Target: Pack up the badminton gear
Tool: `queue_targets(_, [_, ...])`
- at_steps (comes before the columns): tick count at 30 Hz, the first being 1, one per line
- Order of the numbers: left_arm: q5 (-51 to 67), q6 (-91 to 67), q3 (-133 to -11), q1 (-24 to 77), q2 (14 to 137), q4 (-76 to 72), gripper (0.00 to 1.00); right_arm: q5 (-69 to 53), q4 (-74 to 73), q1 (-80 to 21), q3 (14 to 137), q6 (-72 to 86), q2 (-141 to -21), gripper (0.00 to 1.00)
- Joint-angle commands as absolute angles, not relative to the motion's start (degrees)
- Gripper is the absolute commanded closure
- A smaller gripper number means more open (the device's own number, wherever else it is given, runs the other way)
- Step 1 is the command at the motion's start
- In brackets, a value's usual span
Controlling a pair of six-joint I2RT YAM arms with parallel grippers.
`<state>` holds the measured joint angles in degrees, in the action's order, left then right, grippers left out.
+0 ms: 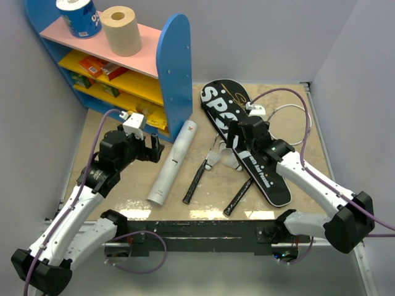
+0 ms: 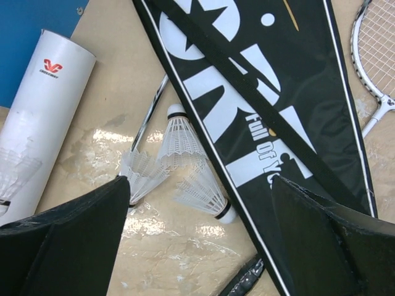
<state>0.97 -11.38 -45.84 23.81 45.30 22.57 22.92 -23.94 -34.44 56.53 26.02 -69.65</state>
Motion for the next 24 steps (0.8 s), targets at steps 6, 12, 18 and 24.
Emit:
queue_targets(6, [4.0, -12.0, -45.9, 23.9, 46.7, 20.9, 0.01, 18.7, -23.8, -34.4, 54.8, 22.7, -67.1, 0.01])
queue_targets(12, [6.5, -12.2, -45.3, 23.9, 47.9, 19.3, 0.08, 15.9, -23.7, -34.5, 55.1, 21.8, -68.3, 0.01])
queue_targets(18, [8.6, -12.2, -44.7, 23.9, 48.0, 17.2, 0.25, 14.3, -23.3, -34.5, 54.7, 21.9, -69.2, 0.03])
queue_targets(24, [8.5, -14.4, -41.8, 23.9, 44.2, 8.2, 0.24, 12.0, -22.4, -34.4, 54.3, 21.8, -69.9, 0.04])
